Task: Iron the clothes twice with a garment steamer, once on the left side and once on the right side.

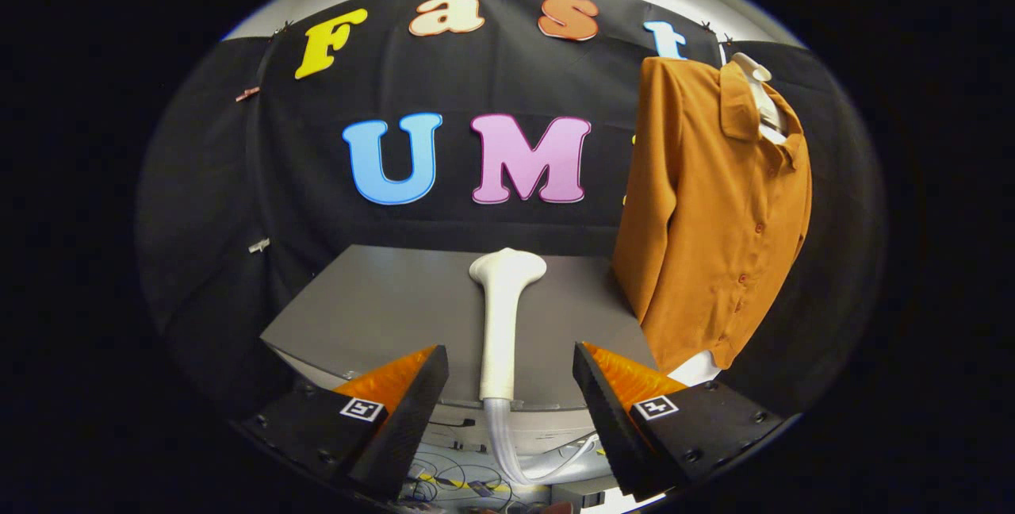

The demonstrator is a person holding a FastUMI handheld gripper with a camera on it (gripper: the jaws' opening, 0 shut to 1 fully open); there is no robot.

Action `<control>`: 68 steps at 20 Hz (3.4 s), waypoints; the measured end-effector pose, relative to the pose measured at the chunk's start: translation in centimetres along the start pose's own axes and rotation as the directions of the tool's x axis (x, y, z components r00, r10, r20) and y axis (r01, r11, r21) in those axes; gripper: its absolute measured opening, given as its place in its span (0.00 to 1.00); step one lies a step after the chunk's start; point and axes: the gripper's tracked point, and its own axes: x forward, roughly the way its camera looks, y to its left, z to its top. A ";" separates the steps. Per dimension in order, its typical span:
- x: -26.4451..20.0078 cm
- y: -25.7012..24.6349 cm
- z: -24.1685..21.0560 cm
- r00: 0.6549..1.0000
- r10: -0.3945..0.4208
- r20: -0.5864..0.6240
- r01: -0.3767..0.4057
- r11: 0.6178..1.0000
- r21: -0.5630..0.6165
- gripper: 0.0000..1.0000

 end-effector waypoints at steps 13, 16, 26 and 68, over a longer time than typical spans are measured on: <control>8.9 1.2 -6.1 0.984 -0.053 -0.172 0.043 0.997 -0.063 0.53; 8.6 0.8 -5.6 0.991 -0.039 -0.129 0.036 0.999 -0.032 0.38; -0.2 -1.2 0.6 0.990 -0.032 0.136 0.025 0.998 0.053 0.31; -0.8 -25.7 1.6 0.890 -0.154 0.429 0.107 0.986 0.132 0.30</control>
